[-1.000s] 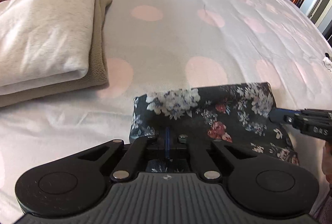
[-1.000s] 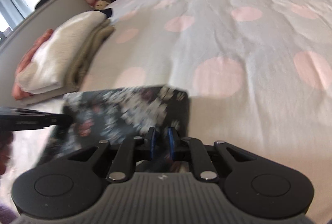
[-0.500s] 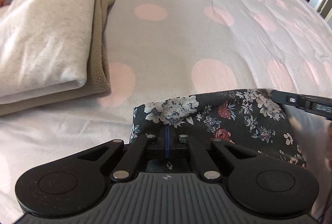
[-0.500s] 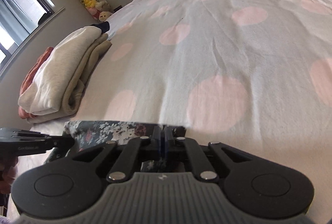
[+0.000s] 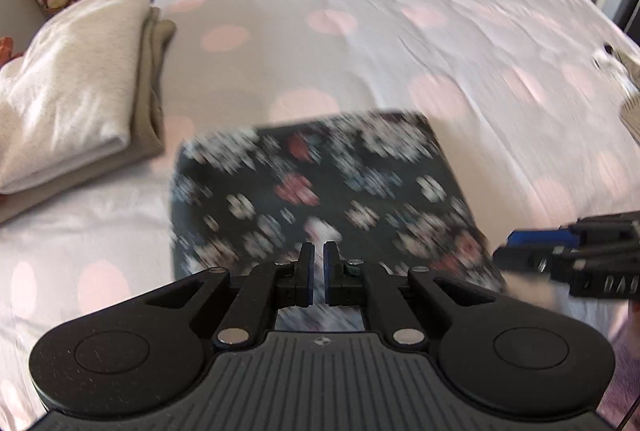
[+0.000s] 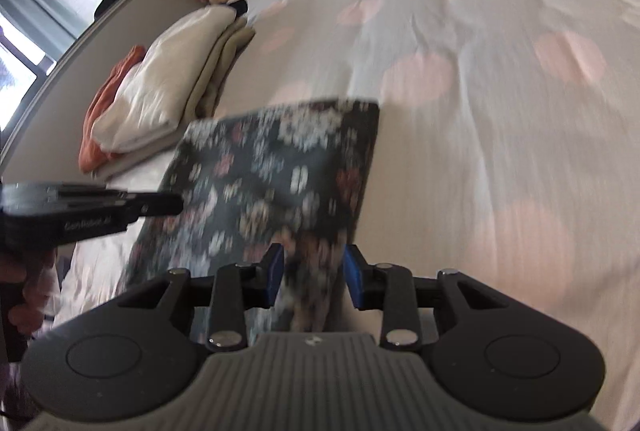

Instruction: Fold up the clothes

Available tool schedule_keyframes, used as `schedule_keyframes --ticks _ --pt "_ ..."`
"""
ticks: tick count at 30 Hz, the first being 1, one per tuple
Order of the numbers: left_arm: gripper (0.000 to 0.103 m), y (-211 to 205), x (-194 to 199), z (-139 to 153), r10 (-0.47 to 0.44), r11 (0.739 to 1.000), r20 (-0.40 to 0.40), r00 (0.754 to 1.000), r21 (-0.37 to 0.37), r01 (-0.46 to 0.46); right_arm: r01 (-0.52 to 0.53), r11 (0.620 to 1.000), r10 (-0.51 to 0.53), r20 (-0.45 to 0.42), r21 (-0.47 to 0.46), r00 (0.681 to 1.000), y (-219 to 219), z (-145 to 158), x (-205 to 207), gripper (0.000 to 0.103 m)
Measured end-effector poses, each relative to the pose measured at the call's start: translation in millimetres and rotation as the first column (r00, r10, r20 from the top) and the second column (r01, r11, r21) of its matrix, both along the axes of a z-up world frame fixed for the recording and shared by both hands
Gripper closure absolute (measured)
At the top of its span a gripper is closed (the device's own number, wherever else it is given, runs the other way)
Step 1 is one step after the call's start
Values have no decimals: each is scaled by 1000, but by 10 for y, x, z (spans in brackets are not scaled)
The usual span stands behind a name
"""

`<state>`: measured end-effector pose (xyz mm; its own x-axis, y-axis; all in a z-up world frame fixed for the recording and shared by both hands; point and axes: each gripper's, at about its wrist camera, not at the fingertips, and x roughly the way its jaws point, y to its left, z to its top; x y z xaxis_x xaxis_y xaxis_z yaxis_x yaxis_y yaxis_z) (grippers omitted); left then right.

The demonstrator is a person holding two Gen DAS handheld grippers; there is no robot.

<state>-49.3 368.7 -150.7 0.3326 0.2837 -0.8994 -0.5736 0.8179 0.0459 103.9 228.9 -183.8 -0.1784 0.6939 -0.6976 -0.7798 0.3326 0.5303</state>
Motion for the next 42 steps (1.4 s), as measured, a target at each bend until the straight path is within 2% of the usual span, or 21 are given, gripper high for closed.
schedule_keyframes --ticks 3,5,6,8,10,12,17,22,24,26,28,29,30,32,33,35,36,37,39,41,42 --pt "101 -245 7 -81 -20 999 -8 1000 -38 20 -12 1000 12 -35 -13 999 -189 -68 -110 67" --pt "101 -383 26 -169 -27 999 -31 999 -39 26 -26 1000 25 -52 -6 998 -232 -87 -159 76" --pt "101 -429 39 -231 -28 999 -51 998 -27 27 -34 999 33 -52 -4 998 -236 -94 -183 84" --pt "101 -489 54 -352 -21 1000 -78 997 -3 21 -51 998 50 -38 -24 998 -197 -150 -232 88" --pt "101 -476 35 -423 7 1000 -72 997 -9 -8 -71 996 69 -27 -54 997 -153 -222 -284 97" --pt "101 -447 21 -450 31 999 -66 997 -20 -33 -103 992 102 -26 -70 994 -126 -263 -329 102" --pt "101 -452 -34 -452 68 997 -44 997 -21 -69 -157 981 154 -30 -116 988 -121 -346 -445 103" --pt "101 -515 -122 -412 85 996 -28 996 5 -85 -195 970 203 39 -146 978 -148 -319 -602 103" --pt "101 -470 -185 -390 123 992 -16 992 -12 -123 -210 965 221 56 -160 974 -172 -306 -643 103" --pt "101 -390 -267 -351 179 983 9 984 -40 -178 -229 958 234 13 -172 972 -212 -327 -640 103" --pt "100 -304 -368 -264 234 970 61 970 -85 -229 -258 946 257 -27 -197 966 -236 -370 -667 103" --pt "100 -246 -438 -204 257 962 95 962 -117 -246 -259 950 262 -8 -173 965 -260 -330 -681 102" --pt "97 -178 -513 -127 280 954 131 951 -146 -261 -259 956 263 12 -136 965 -290 -271 -687 99" --pt "92 -24 -682 62 311 944 194 930 -172 -280 -246 968 247 20 -56 969 -372 -174 -656 99" --pt "90 68 -760 154 321 942 215 922 -173 -288 -233 972 233 14 -20 972 -413 -142 -623 98" --pt "78 271 -901 313 328 942 238 914 -161 -296 -199 979 199 0 35 980 -459 -105 -555 98" --pt "74 373 -964 372 324 944 242 915 -151 -294 -182 982 183 -9 58 983 -469 -97 -520 98" --pt "63 472 -1016 395 317 946 232 920 -142 -290 -166 983 168 -18 79 986 -466 -87 -493 98" --pt "53 667 -1106 400 298 953 198 934 -123 -278 -142 984 147 -37 105 989 -471 -64 -449 97" --pt "53 810 -1166 289 293 951 157 943 -150 -270 -120 991 123 -53 54 991 -438 -66 -438 94" --pt "53 876 -1193 221 291 949 136 947 -169 -267 -110 994 110 -61 13 992 -421 -80 -449 86"
